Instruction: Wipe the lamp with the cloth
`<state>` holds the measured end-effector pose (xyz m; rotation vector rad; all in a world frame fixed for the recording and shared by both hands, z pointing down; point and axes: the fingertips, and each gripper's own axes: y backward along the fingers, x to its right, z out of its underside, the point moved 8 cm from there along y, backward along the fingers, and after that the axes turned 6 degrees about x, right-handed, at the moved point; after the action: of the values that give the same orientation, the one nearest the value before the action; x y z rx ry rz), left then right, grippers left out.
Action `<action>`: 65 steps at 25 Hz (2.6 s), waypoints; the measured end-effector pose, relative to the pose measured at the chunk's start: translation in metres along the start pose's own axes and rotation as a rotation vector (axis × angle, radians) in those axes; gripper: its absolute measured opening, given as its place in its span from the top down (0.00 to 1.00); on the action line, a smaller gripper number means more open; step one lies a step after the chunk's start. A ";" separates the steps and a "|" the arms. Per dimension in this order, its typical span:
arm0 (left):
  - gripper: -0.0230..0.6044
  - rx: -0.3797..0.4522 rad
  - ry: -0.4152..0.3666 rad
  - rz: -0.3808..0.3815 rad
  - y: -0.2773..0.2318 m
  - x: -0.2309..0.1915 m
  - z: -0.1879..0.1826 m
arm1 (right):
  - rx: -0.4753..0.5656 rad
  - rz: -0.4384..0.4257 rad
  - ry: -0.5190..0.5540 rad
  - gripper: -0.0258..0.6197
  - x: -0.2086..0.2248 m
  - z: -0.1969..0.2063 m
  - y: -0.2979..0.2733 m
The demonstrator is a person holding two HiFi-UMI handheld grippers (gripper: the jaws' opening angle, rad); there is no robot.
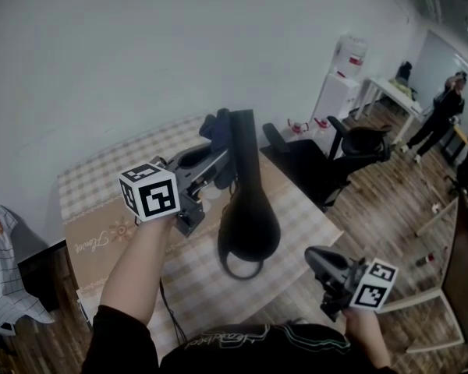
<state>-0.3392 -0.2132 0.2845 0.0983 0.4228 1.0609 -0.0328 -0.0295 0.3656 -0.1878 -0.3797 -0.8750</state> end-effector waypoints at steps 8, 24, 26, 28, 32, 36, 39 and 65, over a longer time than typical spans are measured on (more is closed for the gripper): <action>0.85 -0.027 0.013 0.065 0.004 0.004 0.013 | -0.006 0.011 -0.017 0.94 0.000 0.008 0.000; 0.85 -0.110 0.026 0.130 0.016 0.017 0.049 | -0.028 -0.003 -0.038 0.94 -0.002 0.021 0.001; 0.85 -0.127 0.022 0.137 0.018 0.018 0.054 | -0.033 -0.007 -0.040 0.94 -0.003 0.023 0.000; 0.85 -0.138 0.020 0.140 0.021 0.018 0.057 | -0.035 -0.008 -0.045 0.94 -0.003 0.026 -0.001; 0.85 -0.138 0.035 0.147 0.026 0.019 0.064 | -0.044 -0.010 -0.063 0.94 -0.002 0.035 -0.002; 0.85 -0.133 0.063 0.144 0.036 0.020 0.073 | -0.060 -0.002 -0.073 0.94 -0.004 0.040 -0.004; 0.85 -0.115 0.083 0.132 0.045 0.022 0.082 | -0.071 -0.003 -0.076 0.94 -0.006 0.042 -0.003; 0.85 -0.150 0.127 -0.284 0.147 0.227 0.138 | -0.121 -0.230 -0.138 0.94 -0.063 0.076 0.034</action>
<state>-0.3129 0.0717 0.3862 -0.1596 0.4557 0.8169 -0.0618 0.0611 0.4101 -0.3214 -0.4837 -1.1168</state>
